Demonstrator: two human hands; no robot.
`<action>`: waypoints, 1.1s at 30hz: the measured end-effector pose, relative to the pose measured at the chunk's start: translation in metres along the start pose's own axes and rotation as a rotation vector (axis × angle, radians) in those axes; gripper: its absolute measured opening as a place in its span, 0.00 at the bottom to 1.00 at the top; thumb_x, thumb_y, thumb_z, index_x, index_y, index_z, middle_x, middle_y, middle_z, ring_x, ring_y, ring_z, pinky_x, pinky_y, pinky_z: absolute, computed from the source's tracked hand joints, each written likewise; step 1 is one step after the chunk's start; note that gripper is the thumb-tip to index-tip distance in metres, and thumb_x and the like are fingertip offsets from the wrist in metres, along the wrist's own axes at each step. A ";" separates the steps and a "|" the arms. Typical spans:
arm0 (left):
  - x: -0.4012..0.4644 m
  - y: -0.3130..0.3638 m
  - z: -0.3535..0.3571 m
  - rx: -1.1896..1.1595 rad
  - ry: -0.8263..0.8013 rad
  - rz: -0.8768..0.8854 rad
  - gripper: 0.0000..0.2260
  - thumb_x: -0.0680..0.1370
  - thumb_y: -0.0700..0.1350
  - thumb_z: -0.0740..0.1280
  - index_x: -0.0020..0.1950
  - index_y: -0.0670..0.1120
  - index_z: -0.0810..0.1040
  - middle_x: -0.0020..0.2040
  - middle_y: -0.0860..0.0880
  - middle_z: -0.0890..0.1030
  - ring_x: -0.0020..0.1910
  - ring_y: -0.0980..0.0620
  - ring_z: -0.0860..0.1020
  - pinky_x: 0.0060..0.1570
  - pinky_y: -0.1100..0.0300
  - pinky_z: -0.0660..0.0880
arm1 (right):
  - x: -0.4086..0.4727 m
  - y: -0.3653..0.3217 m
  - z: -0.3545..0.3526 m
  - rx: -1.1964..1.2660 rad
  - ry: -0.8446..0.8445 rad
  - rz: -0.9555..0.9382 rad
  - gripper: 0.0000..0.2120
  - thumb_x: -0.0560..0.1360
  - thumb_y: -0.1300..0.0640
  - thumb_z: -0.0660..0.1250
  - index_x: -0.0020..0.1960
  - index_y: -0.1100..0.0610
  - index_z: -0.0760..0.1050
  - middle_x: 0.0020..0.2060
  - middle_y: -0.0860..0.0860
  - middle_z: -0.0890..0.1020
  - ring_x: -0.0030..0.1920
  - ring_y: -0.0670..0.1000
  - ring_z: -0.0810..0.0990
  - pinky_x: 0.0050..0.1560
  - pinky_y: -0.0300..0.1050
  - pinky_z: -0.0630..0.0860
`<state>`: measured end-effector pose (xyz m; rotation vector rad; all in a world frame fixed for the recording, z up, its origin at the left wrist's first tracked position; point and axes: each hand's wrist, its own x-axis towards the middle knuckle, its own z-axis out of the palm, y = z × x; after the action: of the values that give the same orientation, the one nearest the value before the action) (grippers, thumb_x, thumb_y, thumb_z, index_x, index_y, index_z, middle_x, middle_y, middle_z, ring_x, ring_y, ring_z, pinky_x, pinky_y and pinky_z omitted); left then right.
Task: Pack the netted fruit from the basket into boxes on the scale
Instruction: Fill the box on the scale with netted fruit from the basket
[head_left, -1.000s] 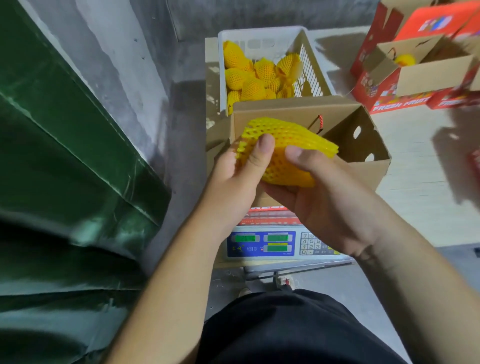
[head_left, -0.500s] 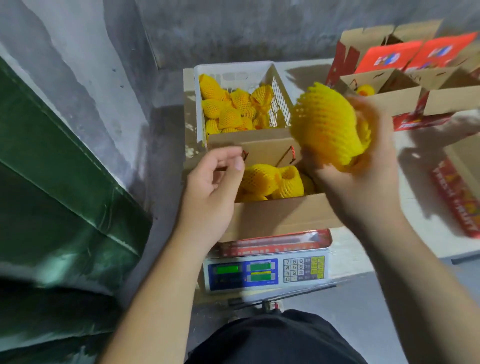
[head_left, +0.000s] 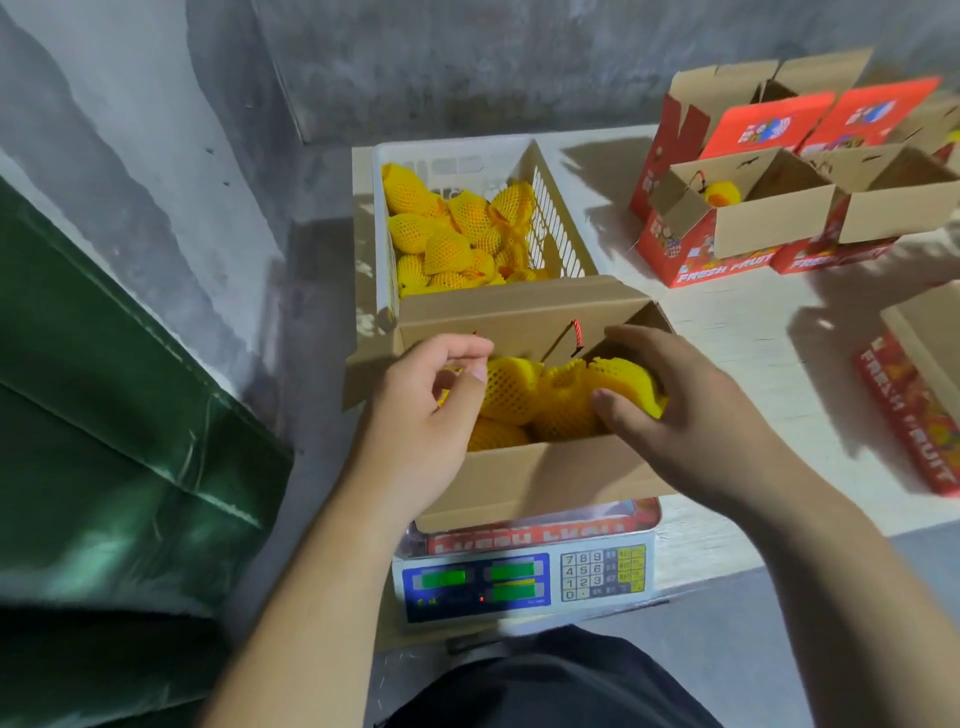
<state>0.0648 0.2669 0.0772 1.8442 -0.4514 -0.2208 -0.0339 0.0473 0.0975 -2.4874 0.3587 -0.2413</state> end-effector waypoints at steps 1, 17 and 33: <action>0.004 0.000 0.002 0.006 -0.006 0.000 0.10 0.84 0.46 0.66 0.62 0.59 0.82 0.56 0.64 0.83 0.59 0.66 0.79 0.55 0.67 0.74 | 0.004 0.000 0.001 0.010 0.000 -0.017 0.28 0.77 0.48 0.70 0.76 0.47 0.70 0.68 0.48 0.78 0.66 0.48 0.75 0.65 0.47 0.73; 0.233 -0.044 0.036 0.682 -0.363 -0.194 0.16 0.85 0.52 0.64 0.72 0.54 0.76 0.68 0.54 0.80 0.65 0.52 0.78 0.54 0.58 0.72 | 0.253 0.078 0.021 -0.296 -0.430 -0.179 0.24 0.83 0.47 0.64 0.77 0.49 0.68 0.72 0.53 0.75 0.69 0.58 0.75 0.66 0.54 0.75; 0.321 -0.179 0.106 1.260 -0.610 -0.426 0.32 0.77 0.49 0.74 0.75 0.50 0.60 0.72 0.41 0.60 0.66 0.34 0.73 0.60 0.46 0.74 | 0.379 0.144 0.182 -0.701 -0.666 -0.074 0.28 0.81 0.54 0.65 0.78 0.56 0.60 0.75 0.56 0.59 0.78 0.59 0.56 0.77 0.56 0.55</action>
<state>0.3519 0.0887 -0.1023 3.1130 -0.6871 -0.9742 0.3422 -0.0829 -0.0994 -3.0523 0.0628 0.8038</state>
